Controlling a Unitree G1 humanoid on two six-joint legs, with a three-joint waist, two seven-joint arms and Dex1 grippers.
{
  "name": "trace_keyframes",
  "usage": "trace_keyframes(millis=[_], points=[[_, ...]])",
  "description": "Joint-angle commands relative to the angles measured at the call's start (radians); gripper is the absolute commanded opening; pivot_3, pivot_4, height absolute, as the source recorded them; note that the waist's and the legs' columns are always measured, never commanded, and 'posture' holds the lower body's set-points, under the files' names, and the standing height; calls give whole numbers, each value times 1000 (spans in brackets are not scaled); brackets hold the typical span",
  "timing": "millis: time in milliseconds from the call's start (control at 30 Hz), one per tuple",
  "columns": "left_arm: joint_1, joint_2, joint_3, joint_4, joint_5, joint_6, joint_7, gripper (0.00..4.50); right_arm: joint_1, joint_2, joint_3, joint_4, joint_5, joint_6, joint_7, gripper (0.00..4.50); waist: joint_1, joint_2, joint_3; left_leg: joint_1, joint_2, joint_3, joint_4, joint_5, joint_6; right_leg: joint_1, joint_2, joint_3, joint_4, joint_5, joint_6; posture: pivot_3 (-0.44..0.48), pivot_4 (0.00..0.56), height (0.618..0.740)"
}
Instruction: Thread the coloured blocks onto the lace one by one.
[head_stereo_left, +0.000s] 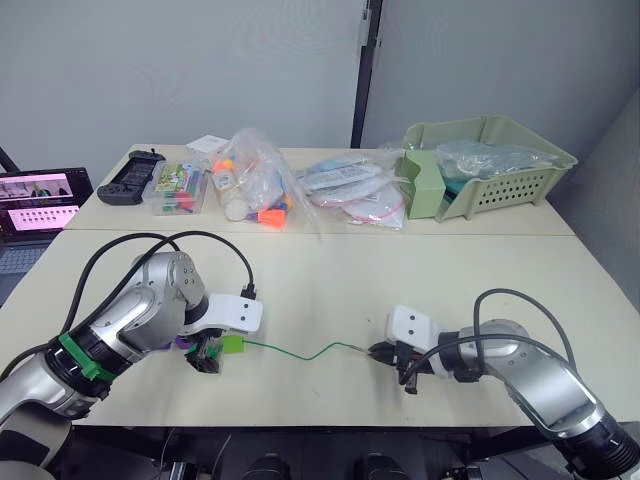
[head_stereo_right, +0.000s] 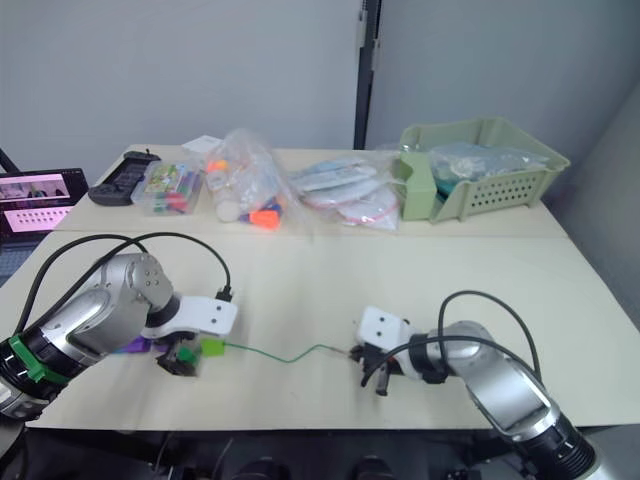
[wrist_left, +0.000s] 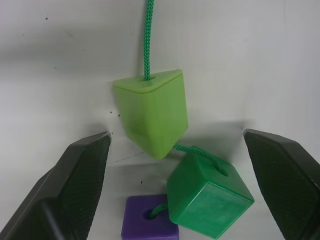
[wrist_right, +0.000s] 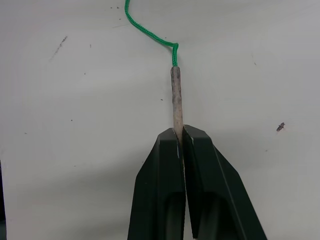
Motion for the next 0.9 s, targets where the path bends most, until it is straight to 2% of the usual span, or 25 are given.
trace_keyframes(millis=[33, 200, 233, 533, 600, 767, 900], points=[[11, -26, -22, 4, 3, 20, -9, 3024, 7, -2, -10, -36, 8, 3, -5, 0, -1, 0, 0, 0, 0, 0, 0, 0, 0, 0, 0, 0, 0, 0, 0, 0, 150, 740], [10, -42, -23, 0, 7, 34, -15, 1342, 10, -3, -11, -40, 11, 9, -8, 0, -1, 0, 0, 0, 0, -1, 0, 0, 0, 0, 0, 0, 0, 0, 0, 0, 150, 740], [13, -42, -23, -3, 6, 36, -16, 1255, 10, -3, -11, -41, 10, 9, -8, 0, -1, 0, 0, 0, 0, -1, 0, 0, 0, 0, 0, 0, 0, 0, 0, 0, 150, 740], [24, -36, -22, -3, 5, 32, -21, 1255, 17, -8, -7, -36, 4, 5, -11, 0, -1, 0, 0, 0, 0, -2, 0, 0, 0, 0, 0, 0, 0, 0, 0, 0, 150, 740], [26, -30, -21, 7, 11, 15, -18, 1255, 32, -38, -15, -33, -8, -7, -2, 0, -1, 0, 0, 0, 0, -2, 0, 0, 0, 0, 0, 0, 0, 0, 0, 0, 150, 740], [39, -20, -15, 27, 22, -13, -5, 1255, 111, -145, -146, -14, 9, 5, -2, 0, 0, 1, -1, 0, 0, -2, 0, 0, 0, 0, -1, 1, -1, 0, 0, 0, 150, 740], [74, -2, -3, 36, 33, -31, 5, 1255, 228, -230, -287, -27, 20, 25, -5, 0, -5, 3, -2, 1, -1, 0, -1, 0, 0, 0, -1, 1, -1, 0, 0, 0, 150, 740]])
